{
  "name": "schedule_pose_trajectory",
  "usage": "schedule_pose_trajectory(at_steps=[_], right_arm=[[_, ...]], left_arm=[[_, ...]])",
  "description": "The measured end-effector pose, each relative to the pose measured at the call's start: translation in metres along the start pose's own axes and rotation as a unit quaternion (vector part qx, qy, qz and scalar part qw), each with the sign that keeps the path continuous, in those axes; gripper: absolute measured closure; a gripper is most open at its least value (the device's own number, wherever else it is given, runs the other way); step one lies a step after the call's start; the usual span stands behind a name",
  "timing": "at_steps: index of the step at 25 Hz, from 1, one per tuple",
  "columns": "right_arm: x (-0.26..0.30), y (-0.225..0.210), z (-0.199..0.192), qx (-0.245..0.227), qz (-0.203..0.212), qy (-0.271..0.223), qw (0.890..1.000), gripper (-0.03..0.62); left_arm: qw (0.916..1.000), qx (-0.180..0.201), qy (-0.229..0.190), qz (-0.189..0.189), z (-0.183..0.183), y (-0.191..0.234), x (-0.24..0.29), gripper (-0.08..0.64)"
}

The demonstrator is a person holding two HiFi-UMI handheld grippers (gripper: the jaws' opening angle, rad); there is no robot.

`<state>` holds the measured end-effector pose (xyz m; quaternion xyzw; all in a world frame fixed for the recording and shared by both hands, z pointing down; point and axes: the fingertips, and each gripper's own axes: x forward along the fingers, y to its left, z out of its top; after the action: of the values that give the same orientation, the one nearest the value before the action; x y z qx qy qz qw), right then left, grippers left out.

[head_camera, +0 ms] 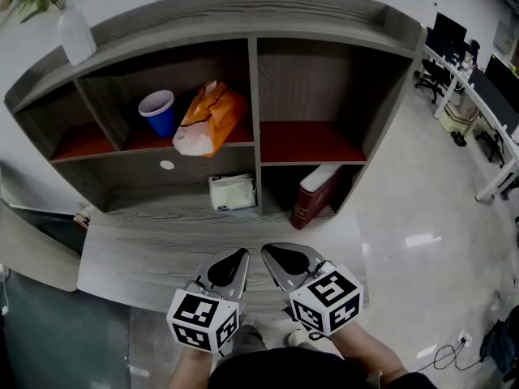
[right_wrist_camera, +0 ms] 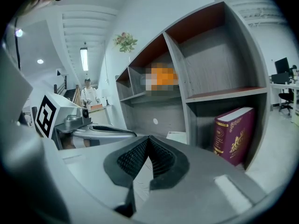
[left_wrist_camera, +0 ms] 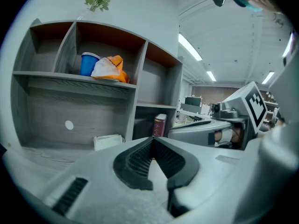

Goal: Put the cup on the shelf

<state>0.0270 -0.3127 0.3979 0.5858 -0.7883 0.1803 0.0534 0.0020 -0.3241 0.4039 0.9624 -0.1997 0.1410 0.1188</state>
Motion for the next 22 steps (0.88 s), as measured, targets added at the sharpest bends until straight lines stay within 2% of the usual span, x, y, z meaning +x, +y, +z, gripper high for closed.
schedule_pose_trajectory(at_steps=[11,22], right_arm=[[-0.01,-0.008,-0.005,0.005,-0.012,0.0,1.0,0.594],[-0.015,-0.007,-0.004,0.008,-0.011,-0.006,1.0,0.594]], left_arm=[[0.9994,-0.003,0.025,-0.023,-0.014,-0.015,0.006,0.568],[0.9992,-0.014,0.012,-0.034,-0.013,-0.019,0.002,0.568]])
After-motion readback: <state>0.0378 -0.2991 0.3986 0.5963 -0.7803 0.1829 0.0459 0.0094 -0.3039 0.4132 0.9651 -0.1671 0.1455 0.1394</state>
